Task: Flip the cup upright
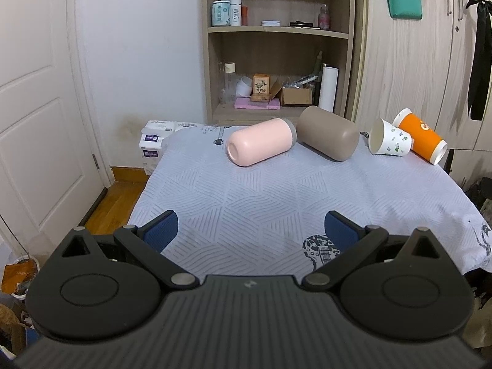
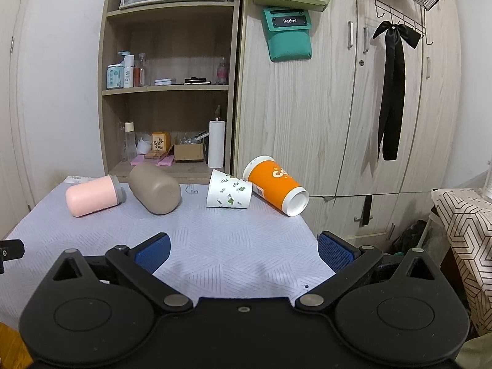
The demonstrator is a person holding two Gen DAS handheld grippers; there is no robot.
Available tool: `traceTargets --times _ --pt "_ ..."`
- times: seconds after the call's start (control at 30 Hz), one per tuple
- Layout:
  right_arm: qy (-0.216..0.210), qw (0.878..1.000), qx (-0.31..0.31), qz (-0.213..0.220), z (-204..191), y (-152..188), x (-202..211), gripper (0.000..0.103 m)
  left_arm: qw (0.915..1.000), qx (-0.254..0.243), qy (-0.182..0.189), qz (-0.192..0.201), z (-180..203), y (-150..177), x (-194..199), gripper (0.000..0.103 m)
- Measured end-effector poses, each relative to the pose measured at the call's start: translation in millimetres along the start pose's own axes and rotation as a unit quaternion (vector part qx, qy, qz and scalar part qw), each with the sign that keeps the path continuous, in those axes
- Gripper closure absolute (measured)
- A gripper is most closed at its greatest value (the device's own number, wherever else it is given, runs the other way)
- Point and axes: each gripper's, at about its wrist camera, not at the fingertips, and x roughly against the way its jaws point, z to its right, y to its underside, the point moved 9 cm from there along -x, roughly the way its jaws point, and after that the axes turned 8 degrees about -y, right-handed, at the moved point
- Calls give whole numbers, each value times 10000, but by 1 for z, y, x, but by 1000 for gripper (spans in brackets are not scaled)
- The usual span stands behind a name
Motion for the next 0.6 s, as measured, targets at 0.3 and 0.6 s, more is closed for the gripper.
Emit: traceTargets --times 0.3,0.6 --pt "-429 9988 -204 -103 2 9 -30 0 9994 106 233 -244 13 -3 -21 0" --pt "-1654 9861 -105 -92 -9 5 -78 0 9996 27 231 -141 33 -28 -54 2"
